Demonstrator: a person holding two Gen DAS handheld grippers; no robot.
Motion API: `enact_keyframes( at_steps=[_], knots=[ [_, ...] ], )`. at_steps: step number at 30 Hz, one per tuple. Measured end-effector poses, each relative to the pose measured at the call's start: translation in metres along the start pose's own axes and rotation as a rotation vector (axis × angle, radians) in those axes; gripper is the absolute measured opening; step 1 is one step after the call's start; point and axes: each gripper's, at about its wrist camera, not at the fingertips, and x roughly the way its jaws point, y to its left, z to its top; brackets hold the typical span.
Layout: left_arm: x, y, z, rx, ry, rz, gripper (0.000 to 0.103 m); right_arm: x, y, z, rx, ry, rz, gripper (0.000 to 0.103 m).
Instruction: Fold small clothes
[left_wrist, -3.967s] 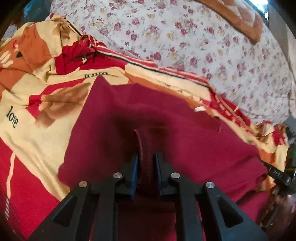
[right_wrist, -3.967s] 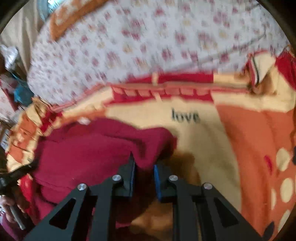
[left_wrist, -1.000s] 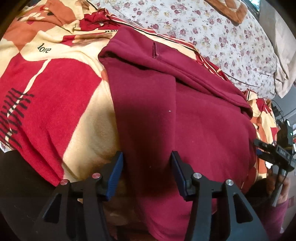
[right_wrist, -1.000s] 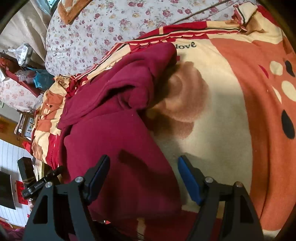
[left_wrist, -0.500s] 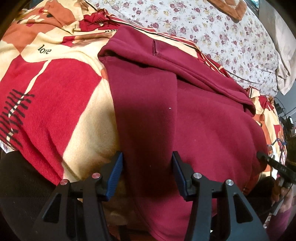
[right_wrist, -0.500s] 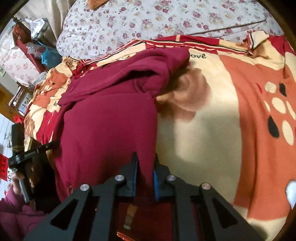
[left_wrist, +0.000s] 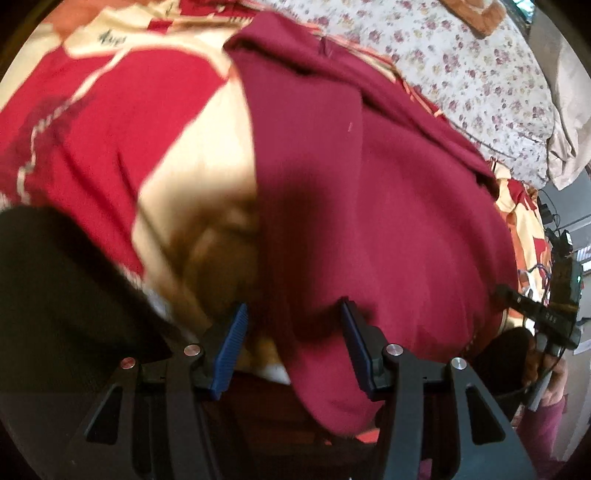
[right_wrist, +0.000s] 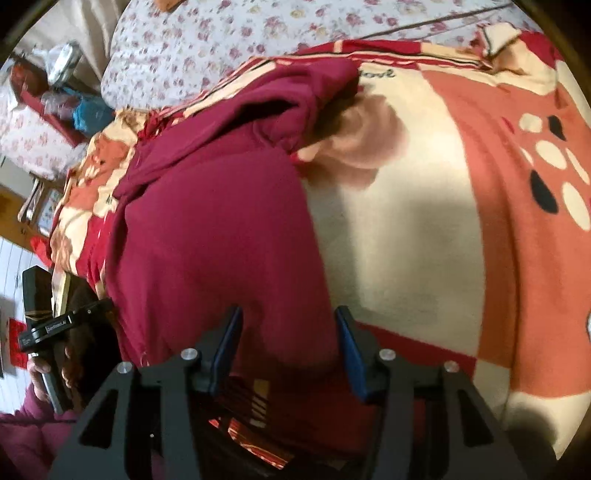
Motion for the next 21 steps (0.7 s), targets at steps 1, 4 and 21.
enact_keyframes(
  at_steps=[1, 4, 21],
  knots=[
    [0.002, 0.002, -0.003, -0.013, 0.012, -0.012, 0.030, 0.000, 0.000, 0.000, -0.003, 0.001, 0.003, 0.059],
    [0.012, 0.003, -0.011, -0.036, 0.070, -0.061, 0.030, 0.001, 0.002, 0.002, 0.007, -0.001, 0.021, 0.062],
    [0.031, -0.023, -0.026, 0.056, 0.208, -0.097, 0.000, 0.006, 0.022, 0.010, -0.087, -0.012, 0.015, 0.014]
  ],
)
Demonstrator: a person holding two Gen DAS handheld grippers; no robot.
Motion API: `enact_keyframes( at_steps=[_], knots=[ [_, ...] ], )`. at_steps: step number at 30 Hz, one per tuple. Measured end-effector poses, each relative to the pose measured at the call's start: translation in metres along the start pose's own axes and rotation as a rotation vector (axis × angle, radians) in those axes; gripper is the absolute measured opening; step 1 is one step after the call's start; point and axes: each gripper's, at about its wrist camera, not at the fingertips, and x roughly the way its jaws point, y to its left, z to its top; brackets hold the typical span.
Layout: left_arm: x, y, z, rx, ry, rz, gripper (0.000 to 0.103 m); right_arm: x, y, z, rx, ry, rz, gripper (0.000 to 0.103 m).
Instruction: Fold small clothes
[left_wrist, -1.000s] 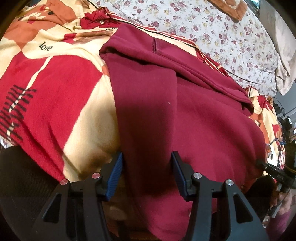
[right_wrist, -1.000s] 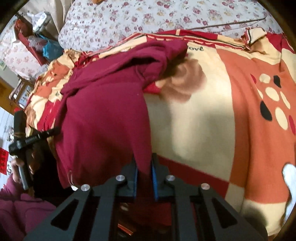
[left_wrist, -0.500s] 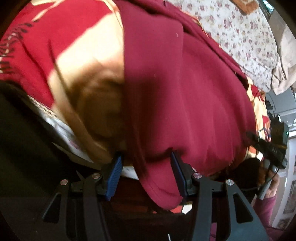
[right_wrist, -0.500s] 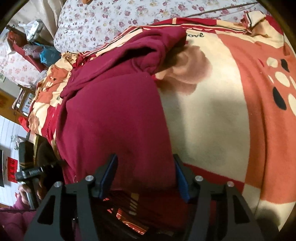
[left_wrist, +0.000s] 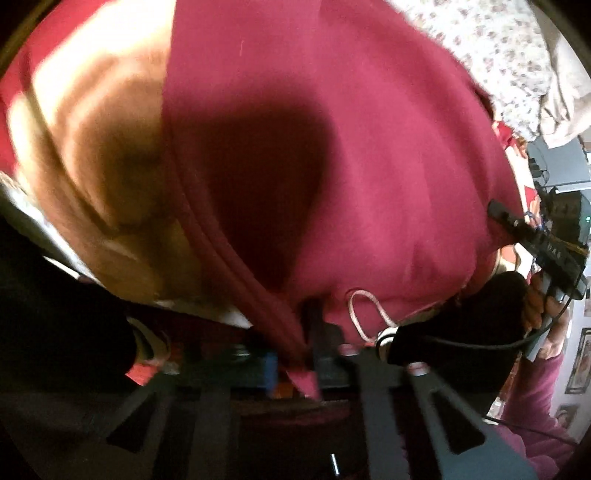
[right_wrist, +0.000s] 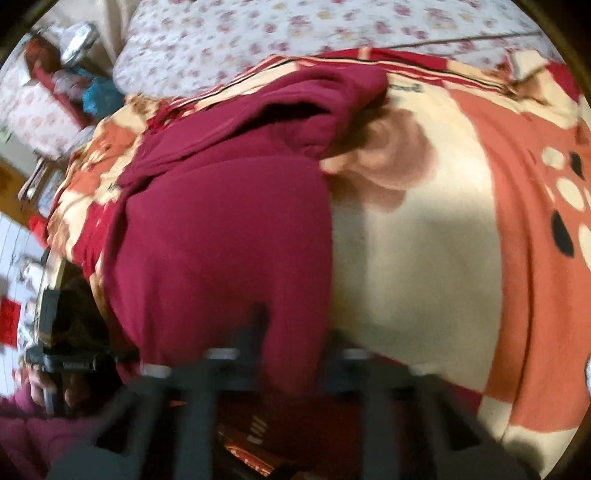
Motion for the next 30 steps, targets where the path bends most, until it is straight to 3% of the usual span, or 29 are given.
enact_keyframes(
  at_steps=[2, 5, 9, 12, 15, 21, 24, 30],
  knots=[
    [-0.023, -0.003, 0.000, 0.018, -0.064, -0.018, 0.000, -0.008, 0.009, -0.004, -0.039, -0.012, -0.012, 0.013],
    [-0.065, -0.007, 0.001, 0.058, -0.139, -0.053, 0.000, -0.028, 0.016, -0.013, -0.047, -0.017, 0.050, 0.012],
    [-0.120, -0.006, -0.006, 0.107, -0.237, -0.042, 0.000, -0.053, 0.028, -0.030, -0.064, -0.025, 0.123, 0.012],
    [-0.139, -0.002, -0.013, 0.118, -0.271, -0.032, 0.000, -0.060, 0.046, -0.044, -0.086, -0.024, 0.168, 0.012],
    [-0.138, 0.007, -0.023, 0.111, -0.271, 0.001, 0.000, -0.053, 0.062, -0.061, -0.106, 0.013, 0.204, 0.010],
    [-0.116, 0.036, -0.050, 0.031, -0.201, 0.059, 0.000, -0.017, 0.080, -0.099, -0.140, 0.170, 0.235, 0.009],
    [-0.119, 0.043, -0.047, -0.009, -0.222, 0.033, 0.000, -0.009, 0.077, -0.103, -0.127, 0.190, 0.229, 0.009],
    [-0.118, 0.029, -0.045, 0.068, -0.240, 0.079, 0.000, -0.010, 0.079, -0.103, -0.131, 0.183, 0.238, 0.009]
  ],
)
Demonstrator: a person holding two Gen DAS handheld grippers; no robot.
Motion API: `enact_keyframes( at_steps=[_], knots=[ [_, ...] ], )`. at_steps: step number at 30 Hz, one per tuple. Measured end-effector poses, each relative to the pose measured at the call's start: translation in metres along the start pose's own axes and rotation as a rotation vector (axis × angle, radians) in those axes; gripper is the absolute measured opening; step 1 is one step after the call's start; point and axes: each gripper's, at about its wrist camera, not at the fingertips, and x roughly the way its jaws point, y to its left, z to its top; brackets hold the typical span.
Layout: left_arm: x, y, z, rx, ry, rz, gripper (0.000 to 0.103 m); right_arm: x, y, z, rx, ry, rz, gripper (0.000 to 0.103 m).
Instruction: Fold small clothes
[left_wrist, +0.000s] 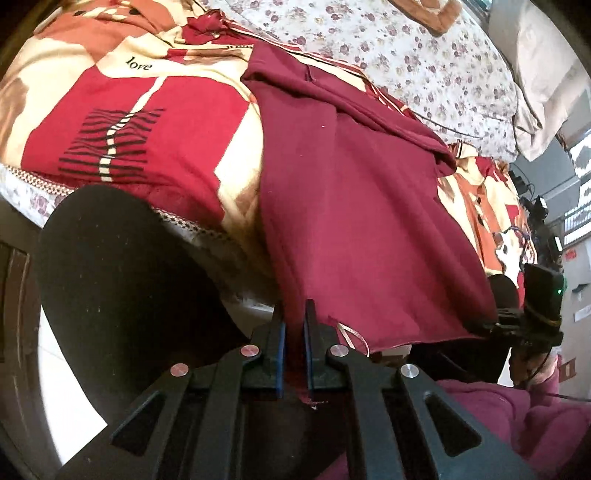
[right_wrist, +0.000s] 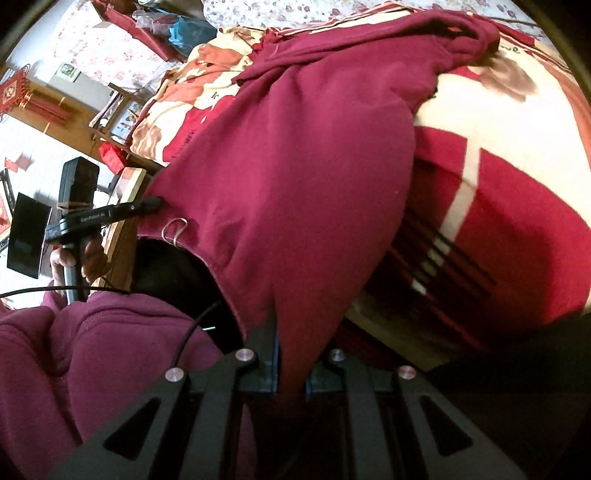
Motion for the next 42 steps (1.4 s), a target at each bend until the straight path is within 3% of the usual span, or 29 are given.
enact_keyframes(
  at_steps=[4, 9, 11, 13, 15, 16, 18, 20, 22, 23, 24, 26, 27, 28, 29, 31, 32, 33, 35, 38, 42],
  knots=[
    [-0.007, 0.007, -0.004, -0.022, -0.001, -0.031, 0.000, -0.004, 0.006, -0.007, 0.002, 0.008, 0.023, 0.009],
    [-0.033, 0.012, -0.004, -0.001, -0.096, -0.098, 0.000, -0.006, 0.025, -0.013, -0.053, 0.023, 0.044, 0.009],
    [-0.029, 0.017, -0.004, -0.026, -0.076, -0.101, 0.000, -0.004, 0.021, -0.013, -0.025, 0.032, 0.052, 0.009],
    [-0.029, 0.015, -0.004, -0.025, -0.066, -0.119, 0.000, -0.016, 0.027, -0.010, -0.037, -0.005, 0.085, 0.009],
    [-0.039, 0.009, -0.002, 0.007, -0.132, -0.165, 0.000, -0.029, 0.031, -0.005, -0.057, -0.064, 0.117, 0.009],
    [-0.041, 0.005, 0.000, 0.037, -0.170, -0.148, 0.000, -0.034, 0.031, -0.003, -0.069, -0.092, 0.109, 0.009],
    [-0.026, -0.002, 0.007, 0.098, -0.146, -0.019, 0.000, -0.024, 0.021, 0.000, -0.047, -0.066, 0.013, 0.009],
    [-0.020, 0.001, 0.012, 0.062, -0.115, -0.088, 0.000, -0.019, 0.011, 0.001, 0.002, -0.049, 0.013, 0.009],
    [-0.034, 0.002, 0.014, 0.046, -0.196, -0.229, 0.000, -0.033, 0.014, 0.001, 0.006, -0.121, 0.131, 0.009],
    [-0.039, -0.001, 0.014, 0.080, -0.246, -0.223, 0.000, -0.037, 0.016, 0.001, -0.009, -0.147, 0.146, 0.009],
    [-0.034, -0.003, 0.015, 0.116, -0.248, -0.150, 0.000, -0.038, 0.017, 0.002, -0.030, -0.156, 0.117, 0.009],
    [-0.010, 0.001, 0.019, 0.111, -0.149, -0.024, 0.000, -0.024, 0.005, 0.005, 0.005, -0.083, 0.017, 0.009],
    [-0.002, 0.009, 0.020, 0.058, -0.104, -0.071, 0.000, -0.019, -0.001, 0.006, 0.027, -0.064, -0.010, 0.009],
    [-0.003, 0.015, 0.018, 0.012, -0.106, -0.143, 0.000, -0.019, -0.004, 0.006, 0.040, -0.068, -0.007, 0.009],
    [-0.009, 0.016, 0.016, 0.006, -0.144, -0.163, 0.000, -0.020, -0.005, 0.005, 0.043, -0.076, 0.009, 0.009],
    [-0.011, 0.013, 0.013, 0.042, -0.169, -0.087, 0.000, -0.020, -0.004, 0.003, 0.032, -0.056, -0.030, 0.012],
    [-0.007, 0.013, 0.012, 0.043, -0.146, -0.067, 0.000, -0.016, -0.003, 0.003, 0.027, -0.013, -0.082, 0.024],
    [0.000, 0.016, 0.011, 0.038, -0.114, -0.052, 0.000, -0.014, -0.005, 0.005, 0.030, 0.024, -0.106, 0.030],
    [0.006, 0.017, 0.010, 0.046, -0.092, -0.019, 0.000, -0.022, 0.000, 0.010, 0.040, 0.027, -0.051, 0.033],
    [0.009, 0.012, 0.007, 0.076, -0.093, 0.022, 0.000, -0.045, 0.020, 0.018, -0.010, -0.070, 0.094, 0.038],
    [0.005, 0.006, 0.003, 0.084, -0.091, -0.010, 0.000, -0.013, 0.062, 0.044, -0.163, -0.081, 0.038, 0.044]
  ],
)
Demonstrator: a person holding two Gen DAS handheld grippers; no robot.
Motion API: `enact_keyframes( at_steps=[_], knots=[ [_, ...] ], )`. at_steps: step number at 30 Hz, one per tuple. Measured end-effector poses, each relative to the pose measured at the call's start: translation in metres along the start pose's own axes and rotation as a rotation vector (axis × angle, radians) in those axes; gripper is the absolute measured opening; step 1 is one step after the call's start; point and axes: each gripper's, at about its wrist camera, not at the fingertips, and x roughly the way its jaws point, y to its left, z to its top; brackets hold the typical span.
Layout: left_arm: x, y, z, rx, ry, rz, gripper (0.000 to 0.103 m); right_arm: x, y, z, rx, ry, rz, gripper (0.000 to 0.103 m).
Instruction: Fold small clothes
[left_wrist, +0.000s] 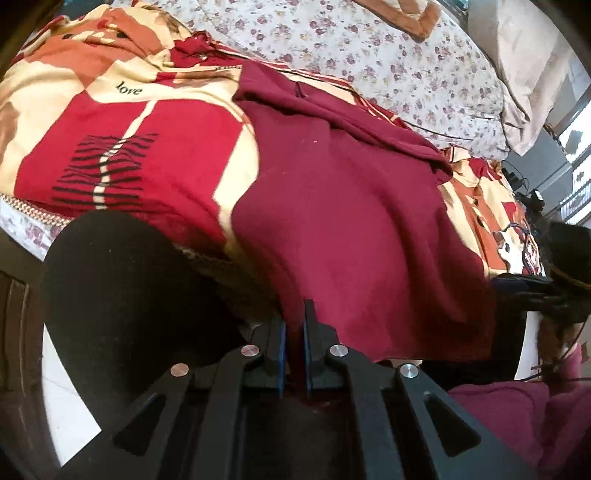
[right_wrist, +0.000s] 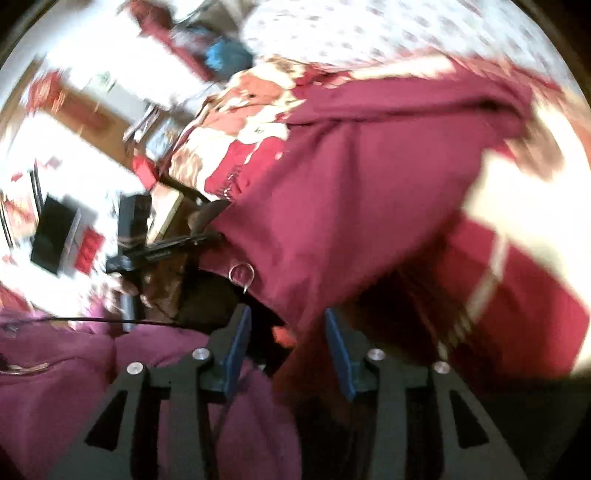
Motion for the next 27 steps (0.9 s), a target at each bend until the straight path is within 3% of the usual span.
enact_keyframes(
  at_steps=[3, 7, 8, 10, 11, 14, 16, 19, 21, 24, 27],
  knots=[
    [-0.005, -0.009, 0.001, 0.025, -0.013, 0.000, 0.000, 0.061, 0.018, 0.023, -0.040, 0.078, 0.034, 0.043],
    [-0.013, -0.014, -0.001, 0.046, -0.022, 0.000, 0.000, 0.101, 0.050, 0.041, -0.139, 0.132, 0.106, 0.042],
    [-0.015, -0.013, -0.001, 0.034, -0.020, -0.018, 0.000, 0.109, 0.058, 0.043, -0.176, 0.135, 0.081, 0.042],
    [-0.017, -0.013, -0.001, 0.026, -0.023, -0.030, 0.000, 0.132, 0.061, 0.043, -0.218, 0.165, -0.069, 0.042],
    [-0.018, -0.014, 0.000, 0.030, -0.027, -0.029, 0.000, 0.139, 0.057, 0.043, -0.209, 0.175, -0.087, 0.042],
    [-0.020, -0.014, -0.002, 0.033, -0.028, -0.035, 0.000, 0.154, 0.042, 0.042, -0.130, 0.197, -0.034, 0.042],
    [-0.019, -0.014, -0.002, 0.028, -0.024, -0.046, 0.000, 0.166, 0.043, 0.035, -0.152, 0.228, 0.004, 0.042],
    [-0.017, -0.014, -0.001, 0.036, -0.024, -0.029, 0.000, 0.162, 0.052, 0.025, -0.162, 0.271, 0.187, 0.042],
    [-0.014, -0.012, -0.001, 0.035, -0.021, -0.016, 0.000, 0.146, 0.061, 0.017, -0.231, 0.268, 0.237, 0.042],
    [-0.010, -0.010, 0.000, 0.014, -0.013, -0.022, 0.000, 0.131, 0.055, 0.014, -0.273, 0.269, 0.133, 0.042],
    [-0.013, -0.015, 0.000, 0.021, -0.020, -0.040, 0.000, 0.128, 0.030, 0.025, -0.170, 0.216, 0.055, 0.042]
  ],
)
